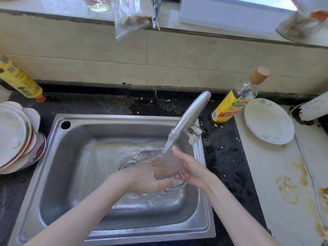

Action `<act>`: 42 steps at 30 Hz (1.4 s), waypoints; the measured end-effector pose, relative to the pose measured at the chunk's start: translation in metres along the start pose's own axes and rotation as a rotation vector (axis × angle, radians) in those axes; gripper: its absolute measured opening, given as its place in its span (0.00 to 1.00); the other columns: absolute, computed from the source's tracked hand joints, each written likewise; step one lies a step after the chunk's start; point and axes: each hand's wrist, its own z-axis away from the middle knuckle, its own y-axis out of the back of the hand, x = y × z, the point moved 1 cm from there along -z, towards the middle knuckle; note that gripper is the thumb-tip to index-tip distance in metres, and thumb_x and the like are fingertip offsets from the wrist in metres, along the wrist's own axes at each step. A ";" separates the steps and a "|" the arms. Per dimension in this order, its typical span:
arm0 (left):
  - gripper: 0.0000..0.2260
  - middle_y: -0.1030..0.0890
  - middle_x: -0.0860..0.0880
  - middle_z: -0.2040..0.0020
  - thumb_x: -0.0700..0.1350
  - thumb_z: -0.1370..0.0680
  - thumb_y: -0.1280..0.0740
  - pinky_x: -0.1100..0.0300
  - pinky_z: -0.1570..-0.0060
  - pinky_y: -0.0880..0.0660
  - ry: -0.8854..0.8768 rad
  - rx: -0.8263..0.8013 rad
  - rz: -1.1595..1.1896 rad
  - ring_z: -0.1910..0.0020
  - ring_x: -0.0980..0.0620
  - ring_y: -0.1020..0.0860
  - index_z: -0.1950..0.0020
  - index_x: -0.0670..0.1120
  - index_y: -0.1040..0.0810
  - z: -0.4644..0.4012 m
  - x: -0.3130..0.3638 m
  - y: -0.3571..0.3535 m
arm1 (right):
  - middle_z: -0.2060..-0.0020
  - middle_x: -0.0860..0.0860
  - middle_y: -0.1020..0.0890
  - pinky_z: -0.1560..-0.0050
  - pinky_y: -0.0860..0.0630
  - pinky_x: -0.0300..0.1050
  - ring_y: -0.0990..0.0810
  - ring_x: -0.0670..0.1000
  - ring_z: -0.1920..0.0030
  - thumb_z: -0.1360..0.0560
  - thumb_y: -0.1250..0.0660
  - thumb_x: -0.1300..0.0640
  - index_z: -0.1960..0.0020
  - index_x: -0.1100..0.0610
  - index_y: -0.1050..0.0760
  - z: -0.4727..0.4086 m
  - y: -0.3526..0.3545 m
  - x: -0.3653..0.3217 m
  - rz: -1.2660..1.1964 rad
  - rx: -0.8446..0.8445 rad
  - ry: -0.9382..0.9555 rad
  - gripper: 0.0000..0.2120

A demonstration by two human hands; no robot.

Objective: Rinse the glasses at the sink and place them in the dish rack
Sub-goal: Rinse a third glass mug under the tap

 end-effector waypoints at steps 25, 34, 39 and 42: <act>0.02 0.17 0.54 0.58 0.47 0.26 0.31 0.57 0.56 0.27 0.106 0.538 0.017 0.54 0.51 0.20 0.54 0.52 0.21 -0.005 -0.012 0.006 | 0.50 0.59 0.19 0.62 0.23 0.47 0.19 0.56 0.57 0.39 0.22 0.52 0.43 0.59 0.25 0.005 0.006 0.011 -0.785 -0.193 0.048 0.27; 0.12 0.16 0.52 0.56 0.55 0.23 0.40 0.60 0.48 0.31 0.045 0.555 -0.201 0.53 0.48 0.20 0.50 0.50 0.22 -0.008 -0.001 0.002 | 0.56 0.60 0.18 0.73 0.30 0.36 0.20 0.52 0.65 0.34 0.26 0.47 0.45 0.64 0.23 0.001 -0.014 0.027 -0.857 -0.069 0.116 0.25; 0.05 0.18 0.57 0.64 0.52 0.31 0.29 0.29 0.37 0.43 -0.120 0.616 -0.547 0.50 0.54 0.20 0.62 0.52 0.20 0.001 -0.031 0.002 | 0.57 0.61 0.16 0.63 0.31 0.39 0.18 0.56 0.64 0.32 0.32 0.43 0.39 0.60 0.26 -0.003 -0.006 0.029 -0.777 0.101 0.014 0.29; 0.13 0.19 0.56 0.59 0.58 0.27 0.39 0.34 0.37 0.36 -0.126 0.638 -0.406 0.40 0.50 0.28 0.62 0.52 0.20 0.003 -0.040 0.007 | 0.56 0.60 0.18 0.69 0.26 0.40 0.20 0.54 0.68 0.32 0.32 0.40 0.37 0.59 0.26 -0.004 -0.001 0.032 -0.648 0.104 -0.045 0.31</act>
